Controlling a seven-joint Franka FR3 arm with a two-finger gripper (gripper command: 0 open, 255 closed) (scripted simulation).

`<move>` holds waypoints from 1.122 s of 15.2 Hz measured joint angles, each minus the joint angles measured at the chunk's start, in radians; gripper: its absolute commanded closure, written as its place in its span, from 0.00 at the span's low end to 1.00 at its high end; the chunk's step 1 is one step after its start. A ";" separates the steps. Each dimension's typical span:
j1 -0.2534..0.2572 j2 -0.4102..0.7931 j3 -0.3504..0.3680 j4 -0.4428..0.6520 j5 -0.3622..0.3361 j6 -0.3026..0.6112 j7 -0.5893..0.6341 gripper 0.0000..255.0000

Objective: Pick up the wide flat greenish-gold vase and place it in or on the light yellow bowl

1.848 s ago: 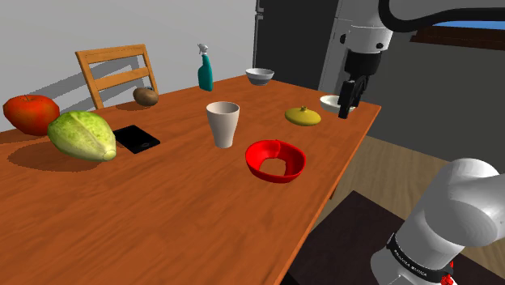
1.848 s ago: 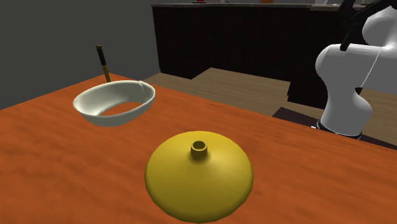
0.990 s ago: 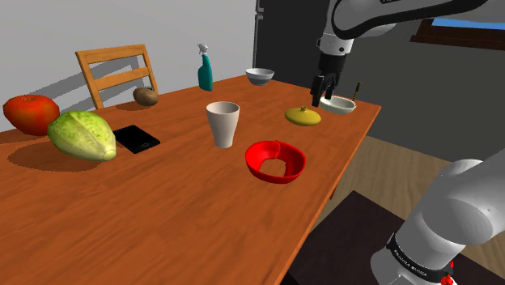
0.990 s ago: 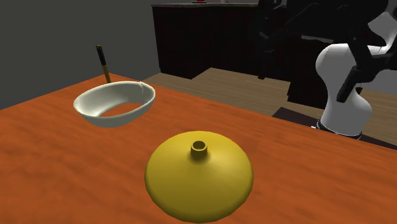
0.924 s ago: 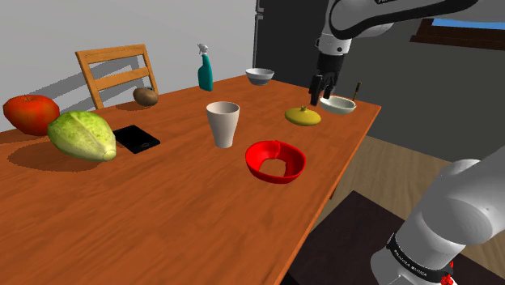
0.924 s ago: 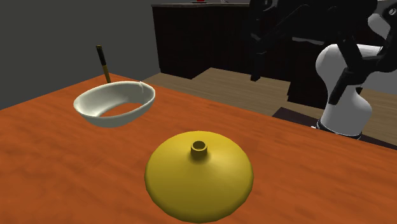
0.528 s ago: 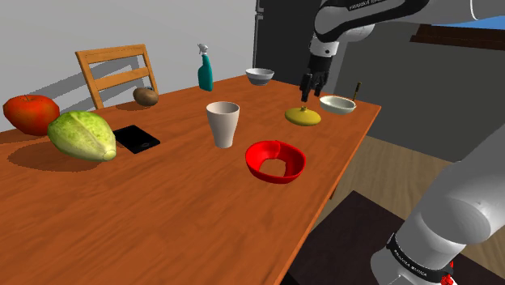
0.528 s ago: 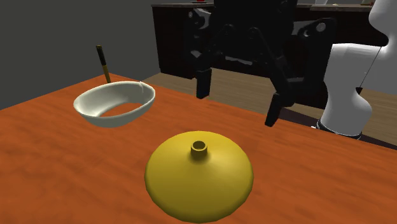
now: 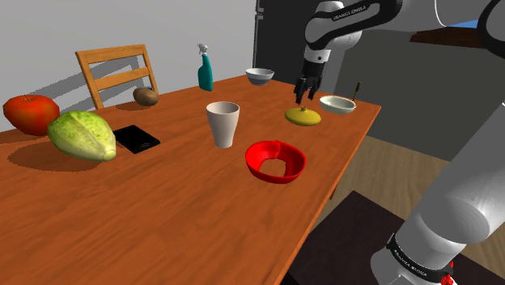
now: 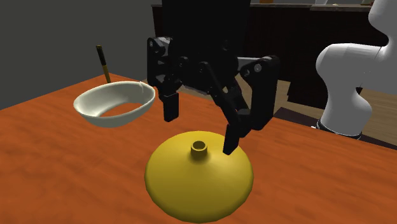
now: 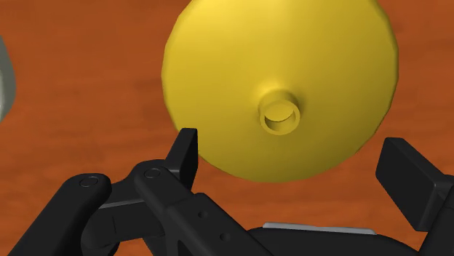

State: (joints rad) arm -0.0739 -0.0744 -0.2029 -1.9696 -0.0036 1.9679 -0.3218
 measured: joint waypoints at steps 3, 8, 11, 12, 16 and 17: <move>-0.001 0.012 -0.002 -0.028 0.003 0.039 -0.003 0.00; 0.000 0.016 -0.001 -0.032 0.004 0.048 -0.002 0.00; 0.000 0.016 -0.001 -0.032 0.004 0.048 -0.002 1.00; 0.000 0.016 -0.001 -0.032 0.004 0.048 -0.002 1.00; 0.000 0.015 -0.001 -0.031 0.003 0.048 -0.002 1.00; 0.000 0.015 -0.001 -0.031 0.004 0.048 -0.002 1.00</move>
State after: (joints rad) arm -0.0741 -0.0593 -0.2039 -2.0005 0.0000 2.0155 -0.3240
